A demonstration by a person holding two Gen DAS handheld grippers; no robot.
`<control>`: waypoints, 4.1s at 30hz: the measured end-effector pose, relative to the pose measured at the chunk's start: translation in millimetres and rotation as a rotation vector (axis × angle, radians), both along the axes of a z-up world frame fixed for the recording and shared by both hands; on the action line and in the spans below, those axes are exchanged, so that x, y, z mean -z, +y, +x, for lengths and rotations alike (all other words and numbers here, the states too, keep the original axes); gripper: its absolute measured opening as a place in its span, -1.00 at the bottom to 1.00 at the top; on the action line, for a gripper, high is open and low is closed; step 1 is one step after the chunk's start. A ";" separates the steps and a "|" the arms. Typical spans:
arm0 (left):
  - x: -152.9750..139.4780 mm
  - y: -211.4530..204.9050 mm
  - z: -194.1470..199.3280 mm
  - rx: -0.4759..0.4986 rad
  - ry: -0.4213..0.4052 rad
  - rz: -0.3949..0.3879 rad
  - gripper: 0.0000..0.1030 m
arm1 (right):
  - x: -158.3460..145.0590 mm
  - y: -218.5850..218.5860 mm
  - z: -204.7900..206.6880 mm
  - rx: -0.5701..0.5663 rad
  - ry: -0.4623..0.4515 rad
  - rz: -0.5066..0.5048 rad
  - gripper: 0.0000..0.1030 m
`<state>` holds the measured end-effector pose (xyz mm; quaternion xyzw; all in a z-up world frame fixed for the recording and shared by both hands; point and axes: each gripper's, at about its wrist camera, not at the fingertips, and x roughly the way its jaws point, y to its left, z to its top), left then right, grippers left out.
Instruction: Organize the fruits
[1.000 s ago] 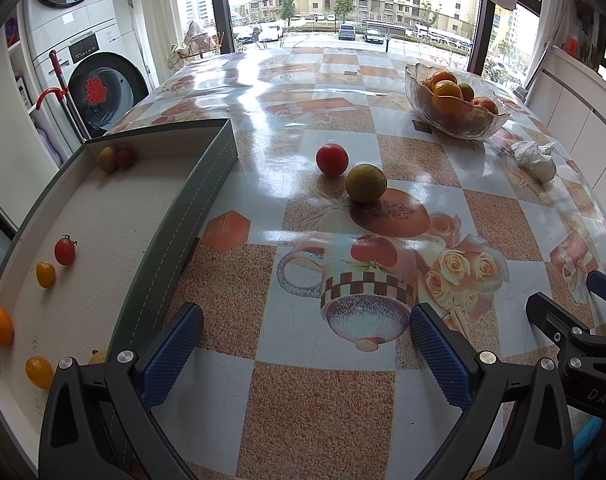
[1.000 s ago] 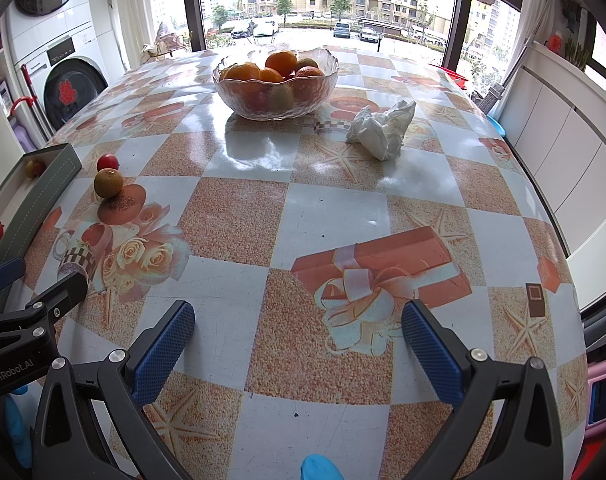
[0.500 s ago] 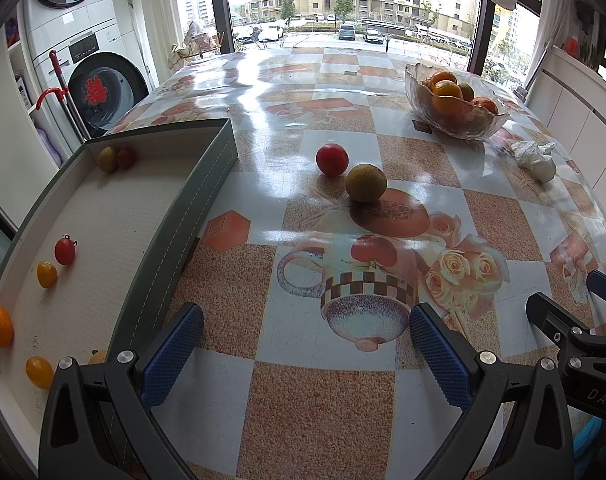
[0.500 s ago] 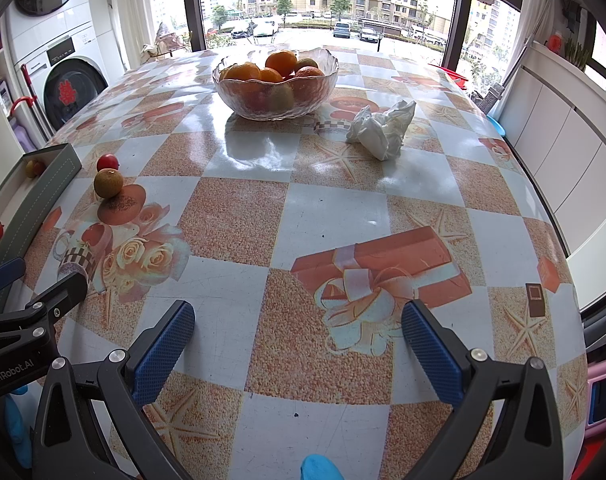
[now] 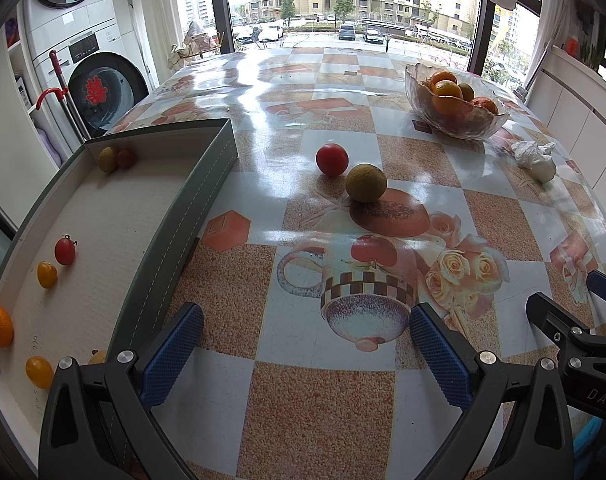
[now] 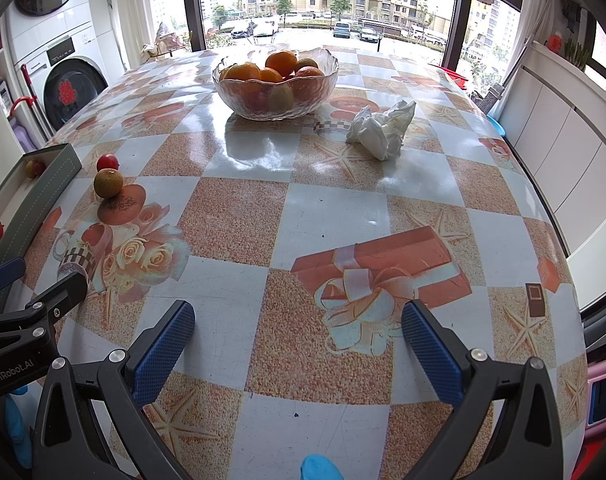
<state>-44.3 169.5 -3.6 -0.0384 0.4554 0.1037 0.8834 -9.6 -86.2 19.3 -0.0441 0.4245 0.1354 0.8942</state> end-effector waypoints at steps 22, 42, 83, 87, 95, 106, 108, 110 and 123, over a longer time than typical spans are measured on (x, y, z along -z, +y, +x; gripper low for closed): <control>-1.4 0.9 -5.0 0.029 0.015 -0.007 1.00 | -1.2 1.2 2.8 0.000 0.027 -0.010 1.00; -68.8 36.3 -33.4 0.016 -0.155 0.043 1.00 | -26.1 142.3 48.9 -0.332 0.015 0.024 -0.41; -9.4 -4.2 -7.1 0.041 -0.019 -0.062 -0.55 | -12.3 -4.2 -25.1 -0.178 0.040 0.144 -0.42; -7.7 -1.1 -27.1 0.031 -0.057 -0.053 -0.55 | -10.3 -2.4 -35.6 -0.171 0.002 0.126 -0.42; -6.6 4.3 -35.1 0.033 -0.083 -0.065 -0.55 | -9.2 -0.4 -37.5 -0.150 -0.036 0.118 -0.41; -5.5 2.9 -34.6 0.034 -0.087 -0.063 -0.55 | -9.4 0.2 -36.4 -0.149 -0.036 0.117 -0.41; -5.8 2.9 -34.5 0.034 -0.087 -0.064 -0.55 | -9.6 0.1 -36.8 -0.149 -0.036 0.116 -0.41; -5.8 2.8 -34.5 0.034 -0.087 -0.064 -0.55 | -9.5 0.1 -36.8 -0.149 -0.037 0.115 -0.41; -5.7 2.7 -34.5 0.034 -0.087 -0.064 -0.55 | -9.6 0.2 -37.0 -0.149 -0.036 0.116 -0.41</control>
